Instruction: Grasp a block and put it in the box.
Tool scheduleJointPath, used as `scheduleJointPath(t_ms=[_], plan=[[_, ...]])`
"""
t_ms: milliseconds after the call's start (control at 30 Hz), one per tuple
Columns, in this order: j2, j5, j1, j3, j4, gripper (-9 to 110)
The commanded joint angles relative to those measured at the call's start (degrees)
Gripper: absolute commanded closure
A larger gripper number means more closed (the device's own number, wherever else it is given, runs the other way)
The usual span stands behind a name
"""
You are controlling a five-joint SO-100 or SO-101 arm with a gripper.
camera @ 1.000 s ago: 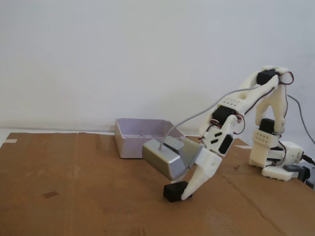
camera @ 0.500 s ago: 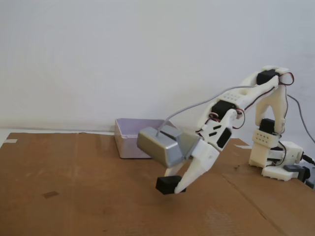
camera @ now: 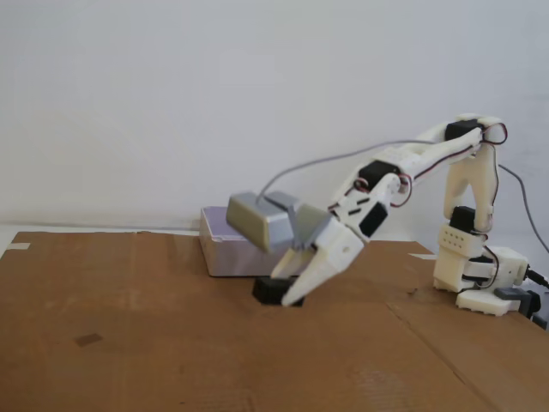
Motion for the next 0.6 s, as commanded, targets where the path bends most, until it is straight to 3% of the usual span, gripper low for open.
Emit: scheduleJointPath(t_ms=[0,567], plan=[[11.51,-1.58,3.43,-1.49,-0.26,91],[18.9,-1.76,18.54,-0.88,-0.26,91]])
